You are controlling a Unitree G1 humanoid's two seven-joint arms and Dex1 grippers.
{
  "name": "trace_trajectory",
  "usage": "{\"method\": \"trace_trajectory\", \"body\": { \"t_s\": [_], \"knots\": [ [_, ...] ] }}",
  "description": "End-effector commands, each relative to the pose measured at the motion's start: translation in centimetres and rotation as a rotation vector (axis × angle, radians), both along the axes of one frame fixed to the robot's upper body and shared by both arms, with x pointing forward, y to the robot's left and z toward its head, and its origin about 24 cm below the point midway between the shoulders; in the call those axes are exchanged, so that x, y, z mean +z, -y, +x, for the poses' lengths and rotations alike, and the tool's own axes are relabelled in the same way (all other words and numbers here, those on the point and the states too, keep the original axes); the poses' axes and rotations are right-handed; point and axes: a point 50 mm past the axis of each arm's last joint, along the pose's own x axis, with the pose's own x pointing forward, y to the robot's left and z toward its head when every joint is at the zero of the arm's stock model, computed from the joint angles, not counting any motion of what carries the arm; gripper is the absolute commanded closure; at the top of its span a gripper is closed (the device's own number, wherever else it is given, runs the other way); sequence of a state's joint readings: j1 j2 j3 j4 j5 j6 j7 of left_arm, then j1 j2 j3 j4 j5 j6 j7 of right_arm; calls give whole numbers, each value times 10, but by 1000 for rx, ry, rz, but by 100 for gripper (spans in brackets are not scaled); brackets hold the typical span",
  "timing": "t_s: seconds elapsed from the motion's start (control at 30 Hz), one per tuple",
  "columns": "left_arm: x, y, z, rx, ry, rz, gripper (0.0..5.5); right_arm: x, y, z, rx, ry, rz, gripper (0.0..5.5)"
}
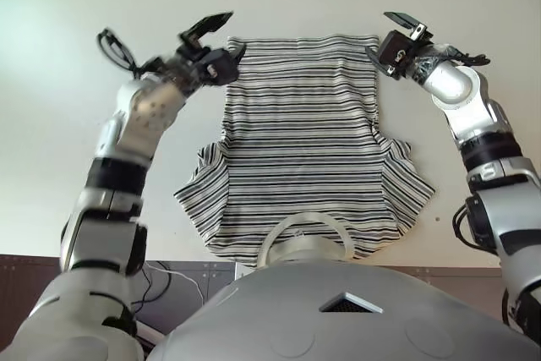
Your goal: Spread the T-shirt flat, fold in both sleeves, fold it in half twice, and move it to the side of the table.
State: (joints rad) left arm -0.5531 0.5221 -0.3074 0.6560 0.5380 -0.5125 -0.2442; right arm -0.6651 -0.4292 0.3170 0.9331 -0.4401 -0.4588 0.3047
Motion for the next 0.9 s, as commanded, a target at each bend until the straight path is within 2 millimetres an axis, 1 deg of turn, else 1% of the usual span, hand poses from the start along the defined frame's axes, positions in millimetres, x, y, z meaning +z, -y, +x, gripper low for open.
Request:
{"method": "trace_trajectory", "body": {
  "t_s": [0.03, 0.1, 0.17, 0.23, 0.27, 0.37, 0.53, 0.6, 0.73, 0.77, 0.83, 0.9],
  "knots": [
    [-23, 20, 29, 37, -108, 166, 284, -19, -17, 5, 31, -82, -133, 230],
    [-32, 23, 29, 39, -175, 206, 284, -26, -18, 4, 18, -116, -164, 230],
    [-44, 24, 25, 28, -255, 251, 284, -29, -19, 6, -1, -132, -185, 230],
    [-51, 21, 24, 53, -281, 334, 284, -26, -19, 11, -41, -130, -202, 230],
    [-52, 18, 26, 77, -270, 380, 284, -23, -19, 14, -68, -129, -204, 230],
    [-43, 13, 36, 160, -185, 461, 284, -16, -19, 22, -131, -114, -218, 230],
    [-23, 11, 50, 265, -65, 461, 284, -11, -19, 29, -204, -85, -260, 230],
    [-18, 15, 53, 267, -35, 450, 284, -8, -20, 31, -234, -75, -256, 230],
    [-7, 32, 58, 243, 54, 435, 284, -3, -23, 35, -293, -48, -232, 230],
    [-4, 36, 60, 244, 78, 421, 284, -1, -24, 37, -310, -27, -216, 230],
    [5, 40, 64, 263, 142, 366, 284, 12, -28, 42, -328, 70, -139, 230],
    [12, 37, 65, 286, 203, 312, 284, 27, -31, 46, -336, 191, -39, 230]
  ]
}}
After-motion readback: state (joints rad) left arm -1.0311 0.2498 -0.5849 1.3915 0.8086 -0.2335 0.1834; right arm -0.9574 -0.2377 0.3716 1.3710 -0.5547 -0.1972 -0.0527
